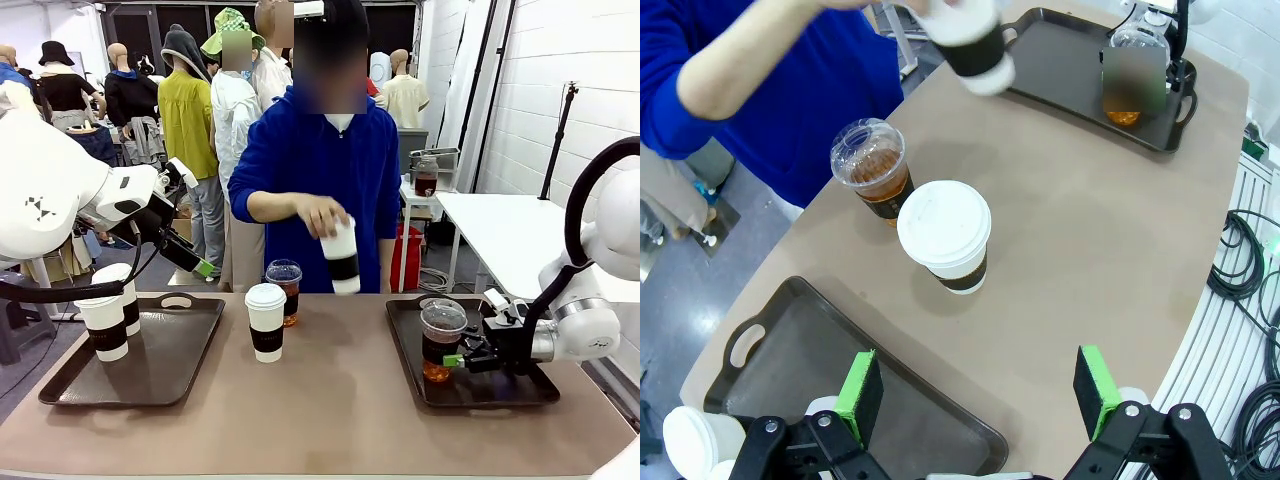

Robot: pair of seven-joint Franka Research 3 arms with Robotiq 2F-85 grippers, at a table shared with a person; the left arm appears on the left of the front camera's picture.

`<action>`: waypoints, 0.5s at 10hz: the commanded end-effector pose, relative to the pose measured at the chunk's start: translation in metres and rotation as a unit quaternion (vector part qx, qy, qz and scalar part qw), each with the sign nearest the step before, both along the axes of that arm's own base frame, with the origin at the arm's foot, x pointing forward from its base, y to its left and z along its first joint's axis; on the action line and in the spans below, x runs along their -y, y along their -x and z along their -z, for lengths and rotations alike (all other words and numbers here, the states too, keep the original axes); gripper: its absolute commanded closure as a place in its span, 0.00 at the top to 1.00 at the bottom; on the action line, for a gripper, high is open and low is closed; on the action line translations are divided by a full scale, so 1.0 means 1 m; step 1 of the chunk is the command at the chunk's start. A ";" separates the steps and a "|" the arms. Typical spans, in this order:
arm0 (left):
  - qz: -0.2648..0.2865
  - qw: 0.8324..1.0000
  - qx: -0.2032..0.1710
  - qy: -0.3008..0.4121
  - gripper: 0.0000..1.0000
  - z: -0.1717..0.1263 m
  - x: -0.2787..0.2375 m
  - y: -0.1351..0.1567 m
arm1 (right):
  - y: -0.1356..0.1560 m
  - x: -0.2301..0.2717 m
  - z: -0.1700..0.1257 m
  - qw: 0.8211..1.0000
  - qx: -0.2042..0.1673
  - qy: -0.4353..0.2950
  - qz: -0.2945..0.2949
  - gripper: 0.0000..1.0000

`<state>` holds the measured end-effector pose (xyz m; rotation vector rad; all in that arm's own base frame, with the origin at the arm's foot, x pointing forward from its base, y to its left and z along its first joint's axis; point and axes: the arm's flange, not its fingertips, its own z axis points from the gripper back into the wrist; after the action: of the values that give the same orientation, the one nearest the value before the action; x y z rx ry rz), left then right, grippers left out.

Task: Distribute the coffee onto the tray.
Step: Pick up one iced Americano and place it on the right Handle tray.

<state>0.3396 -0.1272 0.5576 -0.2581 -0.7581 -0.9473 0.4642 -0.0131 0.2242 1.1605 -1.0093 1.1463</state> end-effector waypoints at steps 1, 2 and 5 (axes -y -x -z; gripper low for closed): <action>-0.001 1.000 -0.001 0.002 1.00 0.000 -0.001 0.000 | 0.001 0.002 -0.005 1.000 -0.014 0.015 -0.003 1.00; -0.001 1.000 -0.001 0.002 1.00 0.000 -0.001 0.000 | 0.003 0.005 -0.008 1.000 -0.013 0.016 0.001 1.00; -0.001 1.000 -0.001 0.002 1.00 0.000 -0.001 0.000 | 0.015 0.022 -0.013 0.999 -0.020 0.025 0.014 1.00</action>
<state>0.3396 -0.1272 0.5576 -0.2581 -0.7581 -0.9473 0.4603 -0.0308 0.2330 1.1362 -0.9946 1.1287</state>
